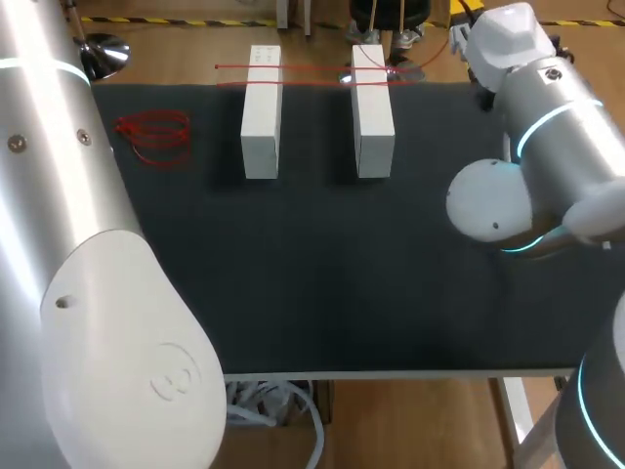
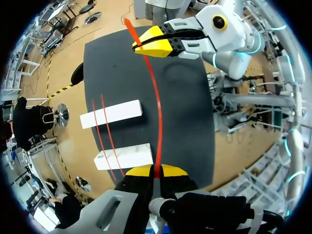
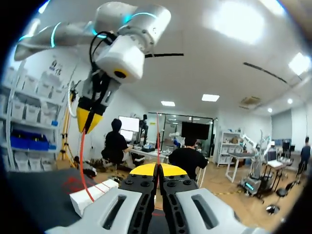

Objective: Grab the tape and strap the tape.

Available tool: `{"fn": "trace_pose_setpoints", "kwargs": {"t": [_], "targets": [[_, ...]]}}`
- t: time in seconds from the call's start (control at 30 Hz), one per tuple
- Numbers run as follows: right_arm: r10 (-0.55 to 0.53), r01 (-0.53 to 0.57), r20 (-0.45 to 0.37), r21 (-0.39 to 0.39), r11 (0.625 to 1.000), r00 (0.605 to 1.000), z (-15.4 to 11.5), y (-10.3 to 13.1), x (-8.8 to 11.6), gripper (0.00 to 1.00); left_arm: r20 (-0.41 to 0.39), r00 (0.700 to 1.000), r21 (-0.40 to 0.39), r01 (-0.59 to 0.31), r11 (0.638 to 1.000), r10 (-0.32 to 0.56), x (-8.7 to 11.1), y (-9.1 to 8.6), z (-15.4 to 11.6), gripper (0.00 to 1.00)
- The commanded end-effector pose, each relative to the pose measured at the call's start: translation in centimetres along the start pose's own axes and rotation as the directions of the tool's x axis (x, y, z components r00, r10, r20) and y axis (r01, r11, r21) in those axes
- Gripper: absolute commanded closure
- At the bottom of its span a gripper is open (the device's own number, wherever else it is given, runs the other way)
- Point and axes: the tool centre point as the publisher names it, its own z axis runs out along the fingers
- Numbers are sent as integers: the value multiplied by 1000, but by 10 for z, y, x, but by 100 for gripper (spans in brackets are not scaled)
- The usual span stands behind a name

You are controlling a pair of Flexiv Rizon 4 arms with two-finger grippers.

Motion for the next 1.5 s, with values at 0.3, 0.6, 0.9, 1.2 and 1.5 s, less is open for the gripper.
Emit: {"fn": "trace_pose_setpoints", "kwargs": {"t": [0.3, 0.6, 0.9, 1.2, 1.5], "targets": [[-371, 431, -300, 164, 887, 879, 0, 23, 3, 100, -6, 1000, -6, 1, 1000, -1, -2, -2, -2, 100], [-397, 491, -387, 184, 851, 832, 1, 29, 11, 100, -6, 1000, -6, 1, 1000, -1, -2, -2, -2, 100], [-394, 553, -488, 236, 799, 779, -3, 32, 18, 100, -6, 1000, -6, 1, 1000, -1, -2, -2, -2, 100], [-382, 577, -513, 300, 759, 769, -2, 26, 19, 100, -6, 1000, -6, 1, 1000, -1, -2, -2, -2, 100], [-383, 601, -509, 380, 703, 771, -1, 17, 19, 100, -6, 1000, -6, 1, 1000, -1, -2, -2, -2, 100]]}}
